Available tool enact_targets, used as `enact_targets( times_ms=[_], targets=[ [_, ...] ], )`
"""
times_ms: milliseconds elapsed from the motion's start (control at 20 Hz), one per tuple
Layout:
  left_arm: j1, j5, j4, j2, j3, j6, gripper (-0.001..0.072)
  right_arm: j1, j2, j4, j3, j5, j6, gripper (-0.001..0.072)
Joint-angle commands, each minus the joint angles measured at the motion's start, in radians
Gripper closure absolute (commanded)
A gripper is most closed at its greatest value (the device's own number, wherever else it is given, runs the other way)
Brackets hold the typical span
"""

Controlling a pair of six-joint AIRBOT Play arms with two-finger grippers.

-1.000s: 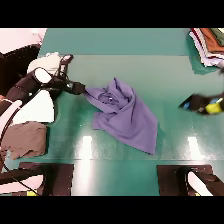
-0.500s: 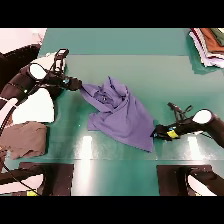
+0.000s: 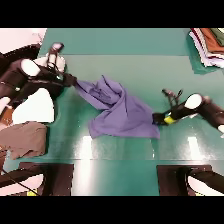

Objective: Fold the shirts.

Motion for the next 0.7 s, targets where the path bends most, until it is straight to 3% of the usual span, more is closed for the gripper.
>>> enact_targets(
  times_ms=[0,350,650],
  targets=[
    [0.060,0.005,0.047,0.115,0.143,-0.023,0.0685,-0.109,0.125,-0.166,0.231,0.113,0.011,0.0702],
    [0.088,-0.023,0.046,0.409,0.484,-0.006,0.0685,-0.288,0.380,-0.184,0.729,0.117,-0.045,0.0702],
    [0.088,-0.184,0.050,0.516,0.531,0.026,0.0685,-0.309,0.462,-0.185,0.811,0.145,-0.072,0.0702]
  ],
)
